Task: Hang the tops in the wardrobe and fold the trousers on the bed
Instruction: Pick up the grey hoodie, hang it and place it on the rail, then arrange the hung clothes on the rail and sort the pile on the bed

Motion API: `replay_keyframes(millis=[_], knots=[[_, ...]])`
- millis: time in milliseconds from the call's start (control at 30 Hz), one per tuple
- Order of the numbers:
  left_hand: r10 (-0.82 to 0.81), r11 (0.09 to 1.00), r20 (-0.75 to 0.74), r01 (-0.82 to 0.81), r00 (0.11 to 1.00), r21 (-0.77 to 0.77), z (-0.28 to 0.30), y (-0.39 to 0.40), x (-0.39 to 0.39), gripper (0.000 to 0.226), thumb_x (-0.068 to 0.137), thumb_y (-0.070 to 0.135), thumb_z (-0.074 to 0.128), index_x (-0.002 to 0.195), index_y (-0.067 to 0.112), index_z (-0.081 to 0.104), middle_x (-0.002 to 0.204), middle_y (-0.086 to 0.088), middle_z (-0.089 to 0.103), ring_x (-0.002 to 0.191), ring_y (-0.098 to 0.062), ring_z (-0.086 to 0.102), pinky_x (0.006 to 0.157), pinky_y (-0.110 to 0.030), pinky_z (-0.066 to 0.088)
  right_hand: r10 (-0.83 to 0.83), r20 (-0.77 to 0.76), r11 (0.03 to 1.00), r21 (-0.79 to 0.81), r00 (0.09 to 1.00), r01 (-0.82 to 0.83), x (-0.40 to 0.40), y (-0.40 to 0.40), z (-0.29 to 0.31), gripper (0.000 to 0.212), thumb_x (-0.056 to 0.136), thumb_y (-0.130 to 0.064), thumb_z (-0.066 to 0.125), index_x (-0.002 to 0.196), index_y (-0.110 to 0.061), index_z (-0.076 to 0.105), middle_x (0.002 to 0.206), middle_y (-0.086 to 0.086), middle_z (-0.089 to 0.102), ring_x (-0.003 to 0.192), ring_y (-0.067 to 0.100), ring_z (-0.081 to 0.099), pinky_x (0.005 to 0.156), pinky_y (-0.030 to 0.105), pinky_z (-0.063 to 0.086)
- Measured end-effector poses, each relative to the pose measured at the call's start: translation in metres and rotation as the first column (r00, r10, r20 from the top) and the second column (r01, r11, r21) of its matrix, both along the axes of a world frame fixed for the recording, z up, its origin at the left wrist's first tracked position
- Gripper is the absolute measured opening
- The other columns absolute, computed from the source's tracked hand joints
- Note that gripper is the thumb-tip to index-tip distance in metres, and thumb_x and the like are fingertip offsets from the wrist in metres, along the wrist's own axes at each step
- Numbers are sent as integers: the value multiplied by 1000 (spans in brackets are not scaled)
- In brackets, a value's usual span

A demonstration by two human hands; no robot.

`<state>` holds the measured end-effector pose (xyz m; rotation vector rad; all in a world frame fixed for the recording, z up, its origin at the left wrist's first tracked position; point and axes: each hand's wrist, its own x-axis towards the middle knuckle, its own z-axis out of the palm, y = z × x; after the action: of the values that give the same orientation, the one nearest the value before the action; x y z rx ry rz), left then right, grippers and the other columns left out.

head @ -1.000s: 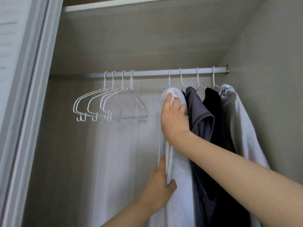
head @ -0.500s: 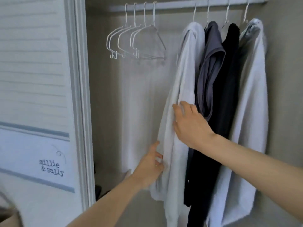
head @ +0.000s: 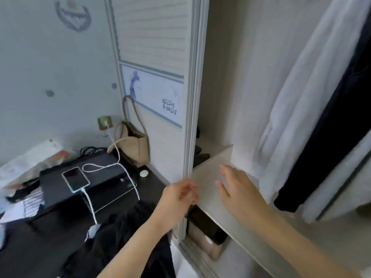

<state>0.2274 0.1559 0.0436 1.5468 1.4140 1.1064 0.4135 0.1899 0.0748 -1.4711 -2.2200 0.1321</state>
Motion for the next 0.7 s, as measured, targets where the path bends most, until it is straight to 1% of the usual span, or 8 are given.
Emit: replay_keyframes(millis=[100,167,233,367,500,567,633,700], knots=[[225,974,-69,-225,972,9,-35,-77,-1,25,97,13,50,99,34,64,79,14,72,71,-3,66,66,-13,48,176,-39,984,-36,984,-177,-16,-42,-30,47,98,-34,43,141,-16,39,127,-1,55,119,17,48,92,23,39],[376,925,-94,-380,922,-22,-60,-134,1,24,98,17,49,103,36,63,82,20,70,75,-4,66,68,-14,50,314,-61,944,-85,947,-319,-27,-76,-46,44,99,-33,44,139,-16,41,124,-1,57,117,18,50,92,25,41],[528,840,-103,-536,843,-89,-83,-197,1,22,98,20,49,105,37,63,81,21,70,74,-4,66,69,-19,52,436,-83,885,-141,896,-444,-41,-118,-62,43,98,-31,45,138,-14,43,119,0,58,114,18,52,92,27,43],[740,633,-127,-748,661,-200,-116,-317,8,29,95,17,50,99,43,61,76,19,70,66,-8,64,64,-29,53,607,-139,730,-289,782,-619,-74,-201,-93,42,99,-31,45,137,-15,43,118,-3,61,115,16,50,92,26,41],[893,391,-116,-878,434,-275,-148,-430,21,33,90,5,55,97,36,65,73,10,70,64,-11,62,66,-33,52,769,-177,494,-445,614,-747,-115,-292,-127,42,99,-30,44,136,-11,45,110,-1,64,110,21,55,92,34,43],[943,273,-108,-915,316,-296,-160,-474,29,33,90,2,54,93,33,65,71,6,71,62,-9,62,65,-28,53,820,-191,390,-503,540,-771,-127,-332,-141,41,99,-30,43,136,-12,45,105,-3,63,104,21,57,84,30,44],[979,134,-99,-933,176,-334,-171,-527,40,32,91,2,53,90,31,64,70,7,71,59,-4,61,59,-12,46,869,-190,291,-551,457,-782,-139,-379,-156,40,99,-31,43,135,-14,45,108,-5,63,106,18,56,85,28,43],[994,5,-96,-926,45,-378,-185,-579,51,31,92,1,51,89,30,64,70,7,72,56,-2,60,57,-11,44,915,-174,197,-596,365,-779,-151,-428,-170,39,98,-31,43,135,-17,44,111,-5,63,106,16,55,83,25,40]])
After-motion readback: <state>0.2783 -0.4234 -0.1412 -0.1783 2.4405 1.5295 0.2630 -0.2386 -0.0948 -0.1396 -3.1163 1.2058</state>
